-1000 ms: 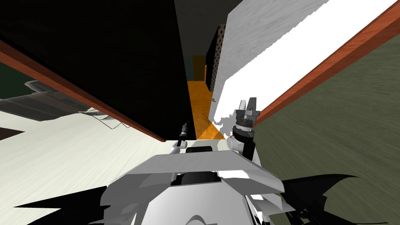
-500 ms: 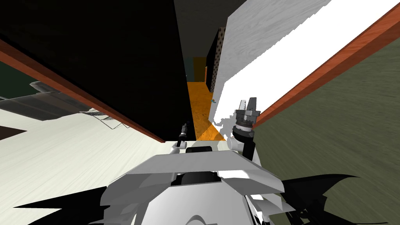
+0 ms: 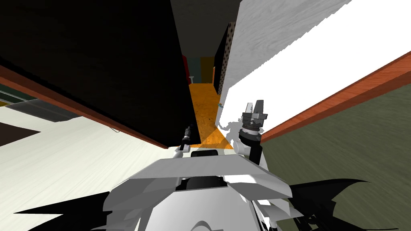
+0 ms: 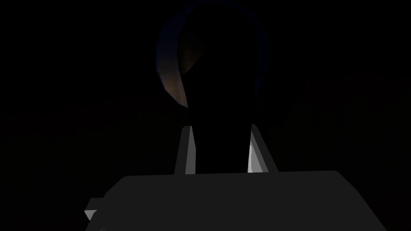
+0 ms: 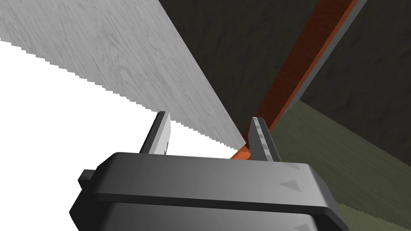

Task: Push the door open

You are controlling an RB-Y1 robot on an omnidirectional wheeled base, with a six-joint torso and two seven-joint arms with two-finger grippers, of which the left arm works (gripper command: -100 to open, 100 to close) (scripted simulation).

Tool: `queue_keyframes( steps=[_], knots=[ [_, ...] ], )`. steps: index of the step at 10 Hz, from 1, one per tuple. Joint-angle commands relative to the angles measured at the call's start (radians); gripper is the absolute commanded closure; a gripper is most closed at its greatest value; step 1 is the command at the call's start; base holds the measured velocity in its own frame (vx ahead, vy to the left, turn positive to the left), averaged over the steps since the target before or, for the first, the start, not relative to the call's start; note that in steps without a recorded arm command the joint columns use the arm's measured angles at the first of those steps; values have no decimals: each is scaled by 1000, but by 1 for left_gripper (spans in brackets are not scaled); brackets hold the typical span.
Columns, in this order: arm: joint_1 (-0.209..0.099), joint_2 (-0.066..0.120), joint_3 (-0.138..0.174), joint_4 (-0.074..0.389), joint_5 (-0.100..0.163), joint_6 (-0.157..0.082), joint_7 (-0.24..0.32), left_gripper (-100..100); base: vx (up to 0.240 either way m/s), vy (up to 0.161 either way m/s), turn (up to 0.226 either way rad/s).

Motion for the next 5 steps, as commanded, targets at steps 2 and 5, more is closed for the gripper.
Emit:
queue_keyframes(
  steps=[2, 5],
  knots=[
    [-25, 27, 31, 44, 5, -34, 5, 100, 154, -53, 60],
    [-27, 39, 55, 48, 4, -34, 9, 100, 179, -86, 132]
  ],
)
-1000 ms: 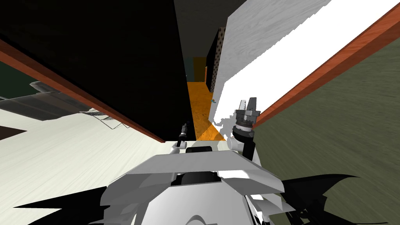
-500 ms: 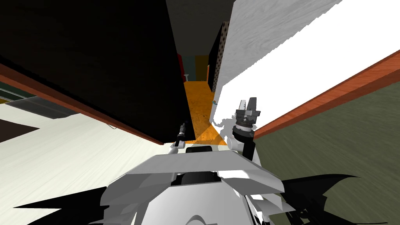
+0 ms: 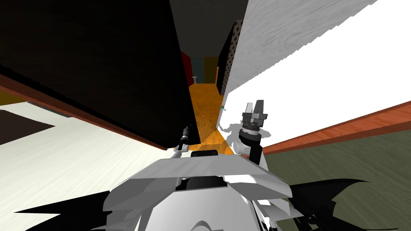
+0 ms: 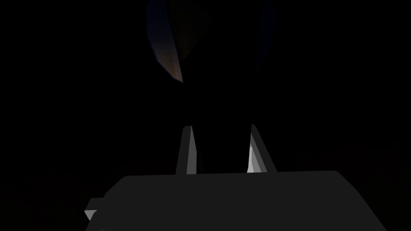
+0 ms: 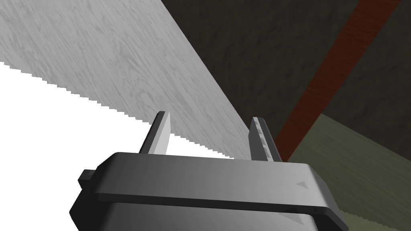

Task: Push the door open

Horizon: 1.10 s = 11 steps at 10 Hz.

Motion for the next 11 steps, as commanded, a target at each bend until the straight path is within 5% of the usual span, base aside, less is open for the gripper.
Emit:
queue_keyframes(
  steps=[1, 11],
  knots=[
    [-4, 20, 28, 6, 3, -15, 4, 100, 201, -119, 139],
    [-11, 19, 107, 20, 0, -16, 17, 100, 148, -89, 111]
  ],
)
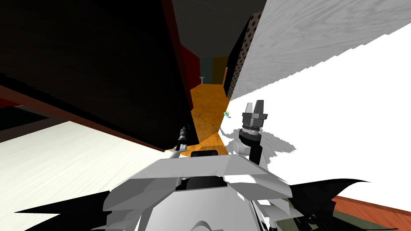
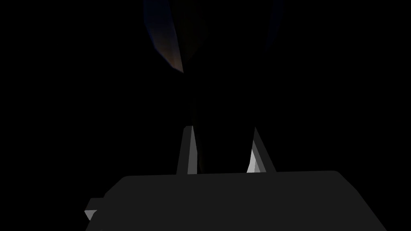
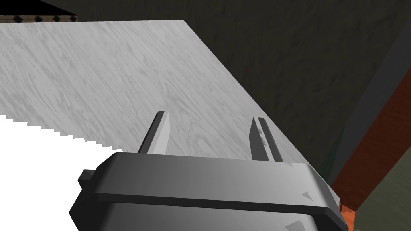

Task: Push the door open

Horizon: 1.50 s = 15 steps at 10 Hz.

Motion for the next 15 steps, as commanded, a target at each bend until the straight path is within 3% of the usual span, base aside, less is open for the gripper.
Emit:
queue_keyframes(
  steps=[1, 8, 10, 15],
  knots=[
    [-12, 2, 20, 7, 2, -12, 0, 100, 171, -123, 141],
    [-16, -26, 63, 15, 1, -12, 7, 100, 162, -87, 95],
    [-8, -1, 88, 8, 15, -12, -9, 100, 83, -15, 52],
    [-12, 14, 138, 6, 45, -22, -54, 100, 215, -10, 39]
  ],
)
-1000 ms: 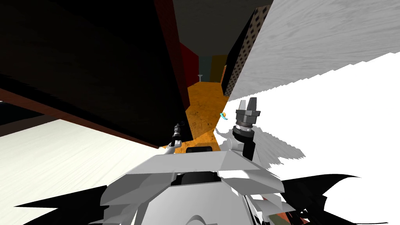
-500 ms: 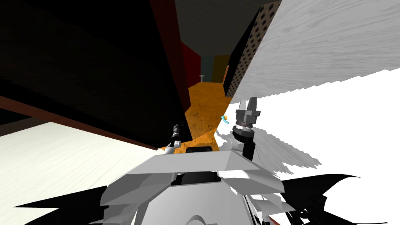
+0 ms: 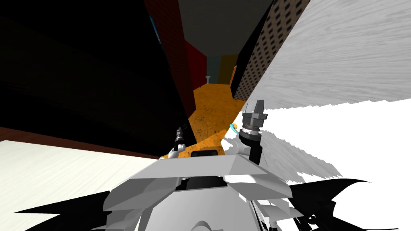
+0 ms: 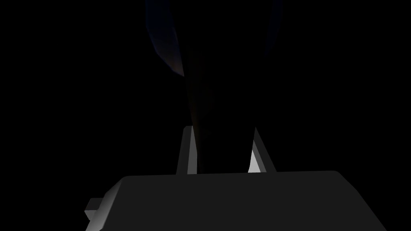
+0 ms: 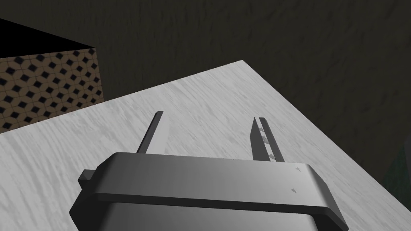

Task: Push the door open

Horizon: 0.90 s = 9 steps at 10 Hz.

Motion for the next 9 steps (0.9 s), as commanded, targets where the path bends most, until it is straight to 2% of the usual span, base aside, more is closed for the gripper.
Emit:
queue_keyframes(
  steps=[1, 2, 3, 5, 6, 8, 9],
  knots=[
    [-17, 19, 28, 9, 15, -13, -18, 100, 206, -22, 70],
    [-17, 19, 28, 9, 15, -13, -18, 100, 133, -2, 10],
    [-19, 18, 50, 8, 28, -18, -38, 100, 186, 5, 51],
    [-19, 18, 50, 8, 28, -18, -38, 100, 121, -5, 27],
    [-21, 15, 73, 7, 42, -23, -59, 100, 148, -7, 67],
    [-23, 7, 96, 6, 56, -28, -80, 100, 236, 2, 94],
    [-23, 7, 96, 6, 56, -28, -80, 100, 144, -17, -4]
  ],
)
